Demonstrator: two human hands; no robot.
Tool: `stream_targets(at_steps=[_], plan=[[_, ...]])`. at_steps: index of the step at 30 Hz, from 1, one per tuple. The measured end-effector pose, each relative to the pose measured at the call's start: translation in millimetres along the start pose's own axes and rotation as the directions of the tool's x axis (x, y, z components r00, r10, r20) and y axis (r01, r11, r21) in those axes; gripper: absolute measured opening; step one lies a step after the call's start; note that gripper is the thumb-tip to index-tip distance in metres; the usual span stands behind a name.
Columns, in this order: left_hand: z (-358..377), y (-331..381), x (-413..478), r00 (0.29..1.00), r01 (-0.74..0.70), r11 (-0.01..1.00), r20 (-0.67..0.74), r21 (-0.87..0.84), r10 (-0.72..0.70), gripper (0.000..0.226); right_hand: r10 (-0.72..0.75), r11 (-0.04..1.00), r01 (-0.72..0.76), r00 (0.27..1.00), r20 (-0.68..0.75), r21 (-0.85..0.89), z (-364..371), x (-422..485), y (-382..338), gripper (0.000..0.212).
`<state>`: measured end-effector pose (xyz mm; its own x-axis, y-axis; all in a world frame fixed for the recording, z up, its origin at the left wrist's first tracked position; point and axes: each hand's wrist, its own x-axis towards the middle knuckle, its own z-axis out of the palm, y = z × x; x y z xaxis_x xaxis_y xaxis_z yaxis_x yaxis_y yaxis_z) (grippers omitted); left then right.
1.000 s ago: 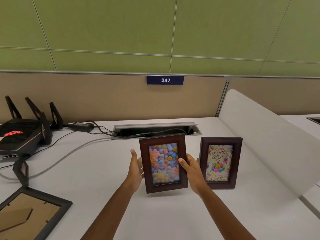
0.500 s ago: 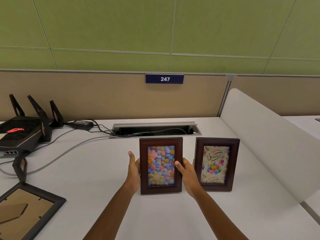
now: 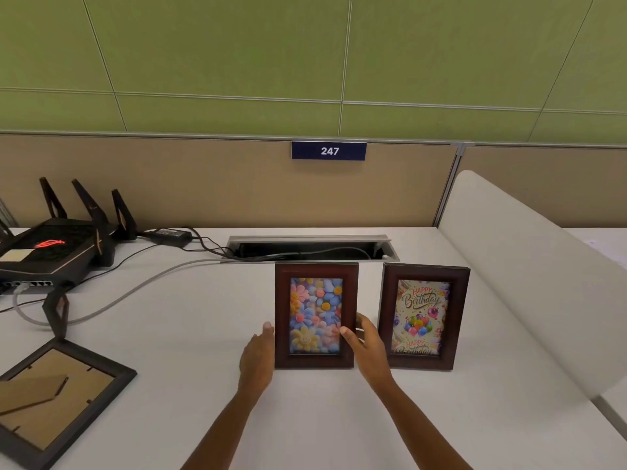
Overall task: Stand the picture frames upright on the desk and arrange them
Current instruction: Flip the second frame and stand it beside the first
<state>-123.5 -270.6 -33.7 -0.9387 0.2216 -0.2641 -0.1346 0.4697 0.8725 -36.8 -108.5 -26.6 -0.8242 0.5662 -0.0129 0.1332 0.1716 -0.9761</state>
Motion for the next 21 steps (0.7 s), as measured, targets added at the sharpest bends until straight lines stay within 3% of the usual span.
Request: stream_targets(at_steps=[2, 4, 6, 8, 9, 13, 21], plan=[[-5.9, -22.0, -8.1, 0.986, -0.149, 0.948, -0.024, 0.283, 0.162, 0.049, -0.039, 0.997, 0.038, 0.999, -0.017, -0.064, -0.1, -11.6, 8.9, 0.050], [-10.4, -42.1, -18.5, 0.955, -0.268, 0.789, 0.045, 0.553, 0.293, 0.066, -0.050, 0.991, 0.050, 0.999, -0.002, -0.121, 1.8, -23.8, 18.0, 0.055], [-14.5, -53.3, -22.8, 0.921, -0.338, 0.692, 0.072, 0.637, 0.383, 0.103, -0.047, 0.980, 0.050, 0.999, 0.018, -0.194, 5.4, -33.3, 26.9, 0.058], [-17.6, -57.1, -23.2, 0.893, -0.374, 0.678, 0.049, 0.633, 0.447, 0.114, -0.056, 0.949, 0.062, 0.998, 0.028, -0.310, 10.1, -39.4, 34.2, 0.059], [-17.8, -54.7, -24.1, 0.887, -0.380, 0.670, 0.046, 0.638, 0.459, 0.108, -0.061, 0.929, 0.067, 0.998, 0.031, -0.364, 12.3, -41.1, 36.7, 0.059], [-17.0, -58.9, -20.1, 0.911, -0.339, 0.641, 0.071, 0.689, 0.406, 0.050, -0.043, 0.861, 0.053, 0.999, 0.030, -0.506, 16.6, -43.5, 41.5, 0.062], [-21.9, -64.8, -18.5, 0.896, -0.378, 0.630, 0.095, 0.679, 0.435, 0.047, -0.057, 0.798, 0.028, 0.998, -0.029, -0.602, 20.6, -47.7, 45.7, 0.061]])
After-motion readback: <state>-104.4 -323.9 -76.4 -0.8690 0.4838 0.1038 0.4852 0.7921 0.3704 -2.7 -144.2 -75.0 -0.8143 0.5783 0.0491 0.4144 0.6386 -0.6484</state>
